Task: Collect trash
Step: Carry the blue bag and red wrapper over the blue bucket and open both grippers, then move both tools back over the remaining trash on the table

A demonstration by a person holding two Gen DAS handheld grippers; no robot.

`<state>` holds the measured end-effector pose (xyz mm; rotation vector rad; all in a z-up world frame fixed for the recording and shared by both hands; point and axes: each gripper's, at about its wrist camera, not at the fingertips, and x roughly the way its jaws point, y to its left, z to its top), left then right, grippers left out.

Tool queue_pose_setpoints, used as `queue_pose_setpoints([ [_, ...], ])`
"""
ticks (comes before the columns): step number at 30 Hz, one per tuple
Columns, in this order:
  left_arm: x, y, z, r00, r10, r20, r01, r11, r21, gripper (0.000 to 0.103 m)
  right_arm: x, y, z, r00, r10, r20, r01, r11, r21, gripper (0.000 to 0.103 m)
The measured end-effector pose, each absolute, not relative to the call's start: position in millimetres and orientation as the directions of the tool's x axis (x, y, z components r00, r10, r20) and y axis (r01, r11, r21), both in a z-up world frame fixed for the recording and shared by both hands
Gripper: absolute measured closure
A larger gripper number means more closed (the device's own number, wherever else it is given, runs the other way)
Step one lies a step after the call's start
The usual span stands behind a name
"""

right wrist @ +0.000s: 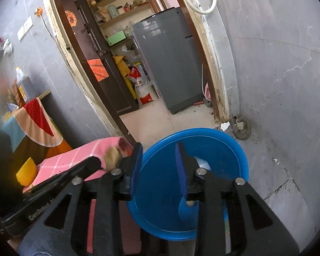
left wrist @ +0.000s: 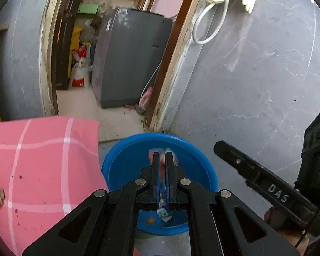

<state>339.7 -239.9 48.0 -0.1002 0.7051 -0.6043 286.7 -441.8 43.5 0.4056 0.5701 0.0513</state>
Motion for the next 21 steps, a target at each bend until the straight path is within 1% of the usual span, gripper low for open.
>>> queue_pose_setpoints([
  [1,339.7,-238.8,47.0,0.598,-0.551,-0.582,0.483,0.827,-0.288,0.095,289.8,-441.8,44.0,0.843,0.157,-0.514,0.065,0.919,0.389,0.044],
  [2,339.3,-235.6,46.5,0.599,-0.549,-0.582,0.477,0.829,-0.291,0.086,288.5,-442.3,44.7,0.846,0.157,-0.509,0.067,0.917,0.393,0.042],
  [3,338.9,-232.2,47.4,0.602,-0.551,-0.578,0.471,0.830,-0.300,0.080,287.7,-442.6,45.8,0.849,0.156,-0.505,0.067,0.916,0.395,0.041],
  [4,337.5,-228.4,48.0,0.606,-0.554,-0.571,0.466,0.829,-0.309,0.073,287.3,-443.6,46.9,0.851,0.154,-0.502,0.068,0.916,0.396,0.039],
  [7,333.8,-216.1,54.6,0.633,-0.548,-0.547,0.446,0.835,-0.321,0.069,285.4,-441.7,50.1,0.861,0.144,-0.488,0.068,0.918,0.391,0.033],
  [9,329.5,-206.2,61.0,0.664,-0.528,-0.529,0.432,0.849,-0.304,0.062,282.9,-438.9,54.3,0.871,0.134,-0.473,0.065,0.922,0.381,0.030],
  [10,327.6,-202.4,64.1,0.679,-0.521,-0.518,0.427,0.854,-0.298,0.056,281.7,-437.8,56.4,0.877,0.127,-0.464,0.065,0.924,0.376,0.027],
  [11,324.6,-197.1,67.5,0.697,-0.512,-0.503,0.420,0.859,-0.292,0.050,279.3,-435.8,59.5,0.886,0.120,-0.448,0.062,0.926,0.371,0.025],
  [14,314.2,-176.3,77.0,0.745,-0.484,-0.459,0.395,0.875,-0.281,0.042,272.3,-430.0,67.7,0.909,0.110,-0.403,0.048,0.931,0.363,0.010],
  [15,310.4,-168.9,79.6,0.760,-0.472,-0.447,0.385,0.881,-0.275,0.040,268.1,-426.1,72.3,0.922,0.101,-0.374,0.042,0.934,0.355,0.008],
  [16,306.8,-163.4,81.5,0.772,-0.461,-0.438,0.376,0.886,-0.270,0.033,265.1,-423.1,75.8,0.931,0.098,-0.353,0.035,0.936,0.351,0.005],
  [17,302.2,-156.7,83.6,0.788,-0.445,-0.426,0.362,0.894,-0.264,0.024,262.5,-420.1,78.8,0.937,0.096,-0.336,0.029,0.937,0.349,0.002],
  [18,298.6,-149.8,86.6,0.806,-0.429,-0.407,0.348,0.901,-0.261,0.020,257.9,-415.0,83.5,0.948,0.098,-0.302,0.014,0.938,0.347,0.000],
  [20,290.3,-134.5,93.4,0.845,-0.390,-0.364,0.315,0.915,-0.251,0.007,252.3,-407.5,90.3,0.961,0.097,-0.259,-0.004,0.941,0.339,0.000],
  [21,284.7,-125.8,97.1,0.866,-0.366,-0.341,0.295,0.924,-0.243,0.005,247.6,-401.2,94.6,0.969,0.096,-0.226,-0.016,0.943,0.333,0.000],
])
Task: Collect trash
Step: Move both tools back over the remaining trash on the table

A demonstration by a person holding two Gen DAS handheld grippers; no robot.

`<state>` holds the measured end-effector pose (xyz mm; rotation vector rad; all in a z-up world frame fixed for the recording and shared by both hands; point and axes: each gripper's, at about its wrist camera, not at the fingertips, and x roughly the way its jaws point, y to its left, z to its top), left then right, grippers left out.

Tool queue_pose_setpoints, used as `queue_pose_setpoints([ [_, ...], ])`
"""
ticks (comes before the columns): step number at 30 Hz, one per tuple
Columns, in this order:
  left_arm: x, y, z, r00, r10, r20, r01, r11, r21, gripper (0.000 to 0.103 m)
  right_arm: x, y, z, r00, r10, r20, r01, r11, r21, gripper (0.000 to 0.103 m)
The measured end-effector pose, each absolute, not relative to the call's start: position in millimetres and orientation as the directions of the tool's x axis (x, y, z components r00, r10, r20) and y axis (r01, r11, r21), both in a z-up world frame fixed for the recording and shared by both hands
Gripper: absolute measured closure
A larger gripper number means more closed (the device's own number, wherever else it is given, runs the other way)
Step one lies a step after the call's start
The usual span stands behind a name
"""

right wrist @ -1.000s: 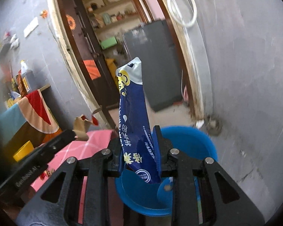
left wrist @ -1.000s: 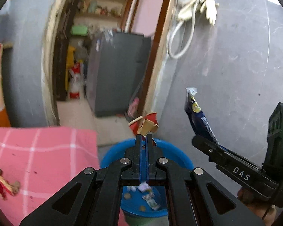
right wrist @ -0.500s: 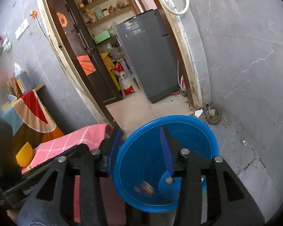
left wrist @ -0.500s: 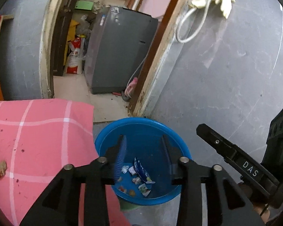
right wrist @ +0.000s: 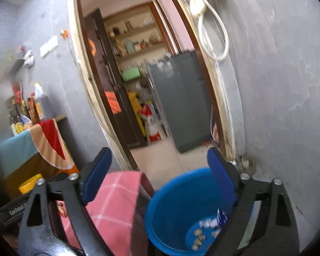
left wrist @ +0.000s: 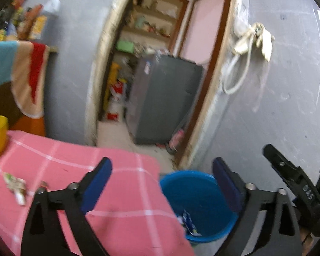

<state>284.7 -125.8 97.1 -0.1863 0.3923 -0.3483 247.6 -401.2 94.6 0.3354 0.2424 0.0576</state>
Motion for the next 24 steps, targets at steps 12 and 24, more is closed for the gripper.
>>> queue_pose_setpoints([
  [12,226.1,-55.7,119.8,0.970,-0.182,-0.162,0.160,0.977,-0.139,0.002,211.8,-339.7,125.4,0.995,0.100,0.000,-0.096,0.957,0.273,0.000],
  [24,201.6,9.7,112.7,0.994,-0.033,-0.105,0.025,0.996,-0.080,0.002,196.2,-283.0,131.7,0.983,0.157,0.091,-0.173,0.962,0.211,0.000],
])
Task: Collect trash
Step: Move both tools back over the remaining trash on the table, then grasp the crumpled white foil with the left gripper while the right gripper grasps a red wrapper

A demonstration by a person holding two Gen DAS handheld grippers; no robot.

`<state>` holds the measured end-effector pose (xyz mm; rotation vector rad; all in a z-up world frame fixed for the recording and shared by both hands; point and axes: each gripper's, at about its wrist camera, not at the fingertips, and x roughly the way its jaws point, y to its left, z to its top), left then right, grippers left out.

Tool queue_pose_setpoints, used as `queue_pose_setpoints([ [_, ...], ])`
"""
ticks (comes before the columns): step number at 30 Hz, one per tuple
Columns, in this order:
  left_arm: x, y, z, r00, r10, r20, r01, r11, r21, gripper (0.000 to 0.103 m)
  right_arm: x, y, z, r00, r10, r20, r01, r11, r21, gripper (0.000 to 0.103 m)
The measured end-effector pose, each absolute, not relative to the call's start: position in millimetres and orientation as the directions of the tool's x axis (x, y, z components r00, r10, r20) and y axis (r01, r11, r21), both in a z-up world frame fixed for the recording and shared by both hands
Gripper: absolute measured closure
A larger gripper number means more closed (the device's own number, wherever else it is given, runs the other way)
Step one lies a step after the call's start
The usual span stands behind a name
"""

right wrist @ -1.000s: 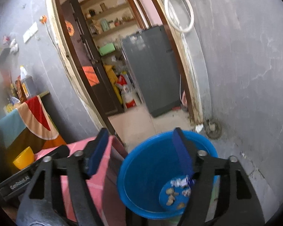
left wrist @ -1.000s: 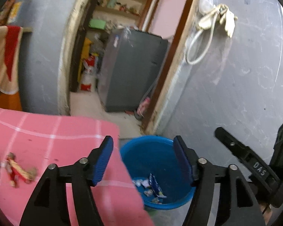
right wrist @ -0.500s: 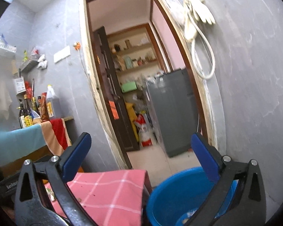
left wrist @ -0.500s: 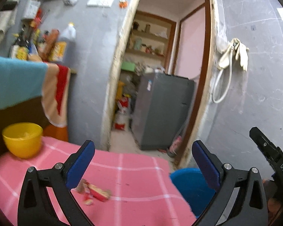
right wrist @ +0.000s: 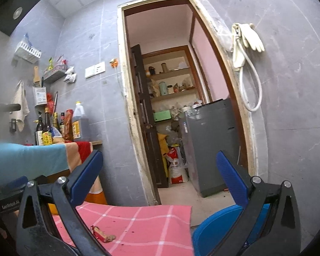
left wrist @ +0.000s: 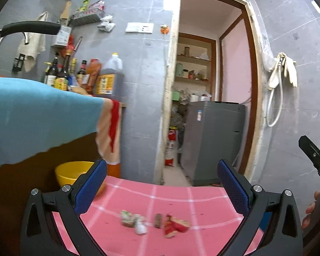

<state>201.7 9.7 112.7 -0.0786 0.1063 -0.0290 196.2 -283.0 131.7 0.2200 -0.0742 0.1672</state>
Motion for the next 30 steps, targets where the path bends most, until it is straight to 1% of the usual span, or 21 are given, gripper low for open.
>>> queue_pose_setpoints([
  [6,199.9,40.4,100.2,0.992,0.021,-0.124,-0.028,0.998,-0.049,0.002,208.0,-253.4,125.4,0.974,0.221,0.039,-0.224,0.957,0.183,0.000],
  [10,200.8,56.9,89.0,0.988,0.037,-0.148,-0.044,0.998,-0.044,0.002,222.0,-240.7,117.6,0.965,0.261,-0.021,-0.253,0.948,0.191,0.000],
  [13,202.8,67.0,79.1,0.984,0.036,-0.175,-0.041,0.999,-0.030,0.002,237.3,-230.3,110.1,0.955,0.280,-0.093,-0.258,0.945,0.199,0.000],
  [16,209.0,74.4,70.2,0.976,0.025,-0.217,-0.027,1.000,-0.008,0.002,251.9,-221.5,99.5,0.937,0.306,-0.166,-0.270,0.940,0.208,0.000],
  [18,217.0,77.8,65.1,0.965,0.010,-0.263,-0.012,1.000,-0.005,0.002,258.9,-216.6,92.7,0.922,0.327,-0.208,-0.284,0.935,0.211,0.000],
  [24,238.0,86.2,48.7,0.923,-0.041,-0.382,0.030,0.999,-0.034,0.003,278.9,-196.0,73.6,0.868,0.359,-0.342,-0.319,0.933,0.167,0.000],
  [27,246.1,85.8,42.3,0.901,-0.056,-0.430,0.042,0.998,-0.041,0.008,285.3,-186.8,64.8,0.843,0.368,-0.393,-0.337,0.930,0.147,0.000],
  [30,256.1,86.4,36.6,0.872,-0.084,-0.483,0.060,0.996,-0.065,0.019,291.6,-177.8,56.6,0.811,0.382,-0.443,-0.362,0.923,0.134,0.000],
])
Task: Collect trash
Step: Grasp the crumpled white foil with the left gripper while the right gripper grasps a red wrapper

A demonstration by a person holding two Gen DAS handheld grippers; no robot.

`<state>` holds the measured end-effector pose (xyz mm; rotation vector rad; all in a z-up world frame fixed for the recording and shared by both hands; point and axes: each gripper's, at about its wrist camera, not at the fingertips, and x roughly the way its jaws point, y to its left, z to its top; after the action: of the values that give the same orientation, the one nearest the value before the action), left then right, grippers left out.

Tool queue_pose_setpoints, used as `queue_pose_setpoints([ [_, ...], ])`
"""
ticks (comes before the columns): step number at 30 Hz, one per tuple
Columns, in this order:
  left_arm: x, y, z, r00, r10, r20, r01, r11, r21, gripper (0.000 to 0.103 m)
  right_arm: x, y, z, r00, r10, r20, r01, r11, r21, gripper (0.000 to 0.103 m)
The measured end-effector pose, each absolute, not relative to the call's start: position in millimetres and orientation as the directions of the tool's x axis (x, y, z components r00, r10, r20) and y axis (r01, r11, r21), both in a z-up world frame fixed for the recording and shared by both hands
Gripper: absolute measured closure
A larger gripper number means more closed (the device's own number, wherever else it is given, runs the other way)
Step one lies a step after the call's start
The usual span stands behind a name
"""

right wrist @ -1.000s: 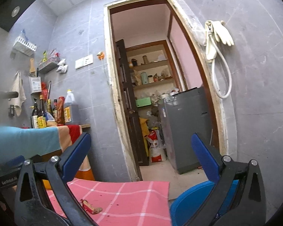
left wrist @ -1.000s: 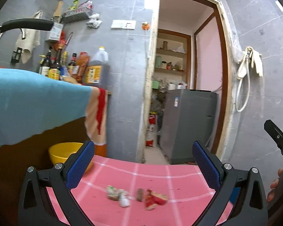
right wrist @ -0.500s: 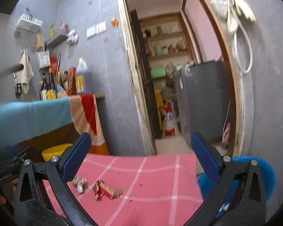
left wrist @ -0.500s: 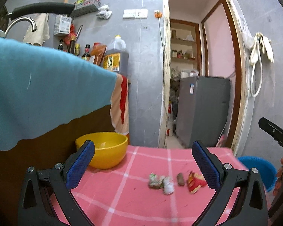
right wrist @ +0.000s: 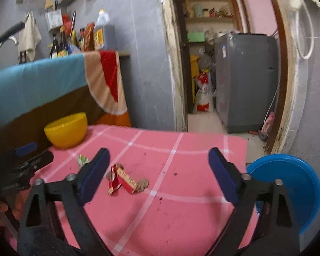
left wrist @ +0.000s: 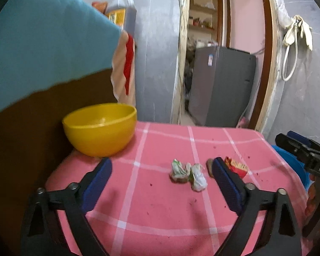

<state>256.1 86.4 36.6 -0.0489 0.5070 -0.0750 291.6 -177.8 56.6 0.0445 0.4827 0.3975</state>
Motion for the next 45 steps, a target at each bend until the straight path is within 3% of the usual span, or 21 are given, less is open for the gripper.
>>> queue_pose_setpoints([
  [7,279.1,78.1,21.5,0.781,-0.127,-0.612,0.095,0.992,-0.085,0.048,300.9,-152.7,41.4,0.733,0.403,-0.547,-0.427,0.900,0.091,0.015],
  [15,302.7,75.9,12.6,0.714,-0.185,-0.675,0.115,0.982,-0.147,0.057,313.5,-134.5,25.3,0.633,0.434,-0.641,-0.490,0.866,0.102,0.037],
  [23,309.0,79.6,10.4,0.682,-0.233,-0.693,0.128,0.971,-0.201,0.083,319.8,-123.5,16.3,0.575,0.429,-0.697,-0.520,0.849,0.094,0.053],
  [28,304.2,77.6,12.7,0.687,-0.249,-0.683,0.148,0.968,-0.205,0.086,320.8,-122.6,13.5,0.551,0.432,-0.714,-0.533,0.840,0.097,0.067],
  [35,291.7,67.7,18.0,0.706,-0.243,-0.665,0.168,0.970,-0.176,0.087,315.1,-124.2,15.2,0.559,0.443,-0.701,-0.539,0.837,0.099,0.076],
  [45,276.0,64.7,19.4,0.715,-0.242,-0.656,0.145,0.969,-0.200,0.087,302.3,-138.0,21.5,0.593,0.466,-0.657,-0.531,0.839,0.117,0.079],
])
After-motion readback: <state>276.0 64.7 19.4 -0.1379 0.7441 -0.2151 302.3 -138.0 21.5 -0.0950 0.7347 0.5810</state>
